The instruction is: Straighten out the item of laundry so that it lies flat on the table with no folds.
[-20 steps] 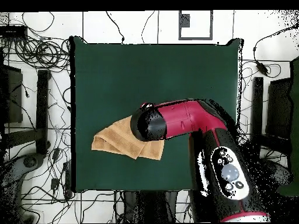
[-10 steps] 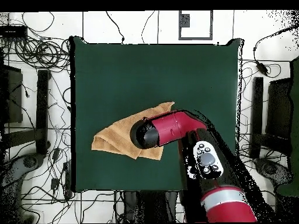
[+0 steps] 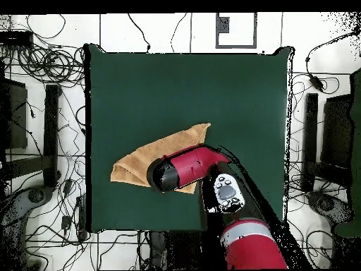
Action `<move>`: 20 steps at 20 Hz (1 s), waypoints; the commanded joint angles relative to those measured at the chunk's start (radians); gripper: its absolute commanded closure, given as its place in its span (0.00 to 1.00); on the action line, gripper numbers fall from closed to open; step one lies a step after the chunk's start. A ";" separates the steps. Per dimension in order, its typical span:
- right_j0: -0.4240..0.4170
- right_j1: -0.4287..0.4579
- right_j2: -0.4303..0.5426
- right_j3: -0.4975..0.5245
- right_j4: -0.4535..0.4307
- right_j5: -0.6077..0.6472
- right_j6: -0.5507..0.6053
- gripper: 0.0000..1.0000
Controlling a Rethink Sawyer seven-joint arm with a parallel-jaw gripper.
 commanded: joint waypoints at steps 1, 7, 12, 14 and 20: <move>0.118 0.019 -0.043 0.170 0.079 -0.166 0.249 1.00; 0.147 0.133 -0.099 0.127 0.111 -0.313 0.236 1.00; 0.135 0.235 -0.142 0.065 0.120 -0.398 0.189 1.00; 0.119 0.252 -0.142 0.055 0.128 -0.407 0.160 1.00; 0.044 0.196 -0.104 0.074 0.128 -0.315 0.035 1.00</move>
